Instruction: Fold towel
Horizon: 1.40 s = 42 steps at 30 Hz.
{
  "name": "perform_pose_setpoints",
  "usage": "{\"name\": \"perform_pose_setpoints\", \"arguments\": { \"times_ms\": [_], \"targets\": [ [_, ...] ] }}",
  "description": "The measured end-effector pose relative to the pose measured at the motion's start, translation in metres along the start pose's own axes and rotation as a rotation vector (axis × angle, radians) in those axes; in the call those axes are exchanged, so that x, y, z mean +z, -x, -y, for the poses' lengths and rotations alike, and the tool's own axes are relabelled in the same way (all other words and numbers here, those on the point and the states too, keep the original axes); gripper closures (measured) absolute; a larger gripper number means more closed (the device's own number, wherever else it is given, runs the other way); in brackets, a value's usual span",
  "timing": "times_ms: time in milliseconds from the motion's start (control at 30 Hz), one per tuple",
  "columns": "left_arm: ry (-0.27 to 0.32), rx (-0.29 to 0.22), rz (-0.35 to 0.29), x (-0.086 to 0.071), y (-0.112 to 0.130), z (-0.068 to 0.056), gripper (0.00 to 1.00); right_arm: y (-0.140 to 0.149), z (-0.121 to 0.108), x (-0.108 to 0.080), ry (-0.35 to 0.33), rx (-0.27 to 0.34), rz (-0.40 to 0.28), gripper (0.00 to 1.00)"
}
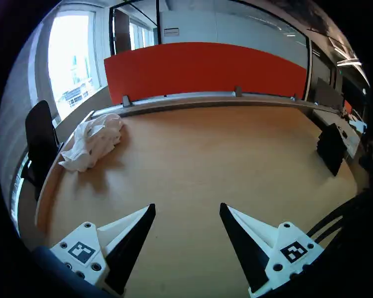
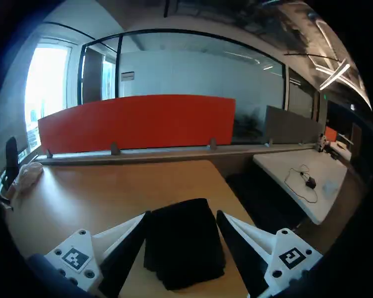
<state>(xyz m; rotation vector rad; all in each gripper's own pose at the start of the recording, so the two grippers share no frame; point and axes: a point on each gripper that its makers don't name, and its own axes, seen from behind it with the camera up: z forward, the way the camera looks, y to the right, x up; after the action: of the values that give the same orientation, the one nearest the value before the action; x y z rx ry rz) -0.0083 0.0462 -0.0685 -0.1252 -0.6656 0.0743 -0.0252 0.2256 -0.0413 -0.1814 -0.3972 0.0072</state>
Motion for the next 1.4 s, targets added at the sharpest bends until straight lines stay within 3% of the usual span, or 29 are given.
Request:
{"name": "perform_pose_setpoints", "arguments": {
  "times_ms": [167, 367, 567, 767, 967, 1400],
  "targets": [
    [-0.046, -0.028, -0.108, -0.002, -0.034, 0.014, 0.04, -0.012, 0.007, -0.001, -0.008, 0.011, -0.042, 0.0],
    [-0.093, -0.101, -0.255, -0.009, -0.084, 0.033, 0.04, -0.026, 0.018, -0.004, -0.025, 0.033, -0.091, 0.0],
    [-0.124, -0.109, -0.368, -0.019, -0.12, 0.047, 0.04, -0.037, 0.022, -0.005, -0.032, 0.043, -0.133, 0.0],
    [-0.13, -0.099, -0.403, -0.021, -0.132, 0.051, 0.04, -0.05, 0.033, -0.008, -0.048, 0.049, -0.172, 0.0],
    [-0.119, -0.096, -0.427, -0.022, -0.141, 0.049, 0.04, -0.07, 0.062, -0.012, -0.082, 0.049, -0.223, 0.0],
    [-0.102, -0.113, -0.476, -0.027, -0.157, 0.053, 0.04, -0.089, 0.16, -0.02, -0.155, -0.019, -0.276, 0.0]
  ]
}}
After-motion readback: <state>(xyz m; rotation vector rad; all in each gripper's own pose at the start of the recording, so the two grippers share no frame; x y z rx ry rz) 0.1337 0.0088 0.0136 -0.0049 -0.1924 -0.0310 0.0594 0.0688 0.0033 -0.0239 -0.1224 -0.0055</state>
